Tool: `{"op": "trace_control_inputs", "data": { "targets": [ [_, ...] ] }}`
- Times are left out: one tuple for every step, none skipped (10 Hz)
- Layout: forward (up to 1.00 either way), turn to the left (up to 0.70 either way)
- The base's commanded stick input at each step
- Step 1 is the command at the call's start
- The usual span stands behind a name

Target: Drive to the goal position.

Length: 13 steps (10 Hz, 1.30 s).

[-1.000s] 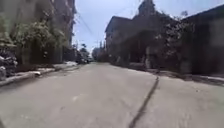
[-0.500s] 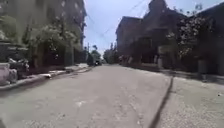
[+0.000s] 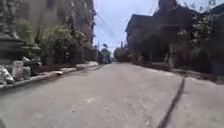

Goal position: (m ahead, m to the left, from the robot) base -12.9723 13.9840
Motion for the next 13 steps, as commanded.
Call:
{"op": "trace_control_inputs", "data": {
  "targets": [
    [0.0,1.0],
    [0.0,1.0],
    [0.0,1.0],
    [0.0,1.0],
    [0.0,1.0],
    [0.0,1.0],
    [0.0,1.0],
    [0.0,1.0],
    [0.0,1.0],
    [0.0,1.0],
    [0.0,1.0],
    [0.0,1.0],
    [0.0,1.0]
  ]
}}
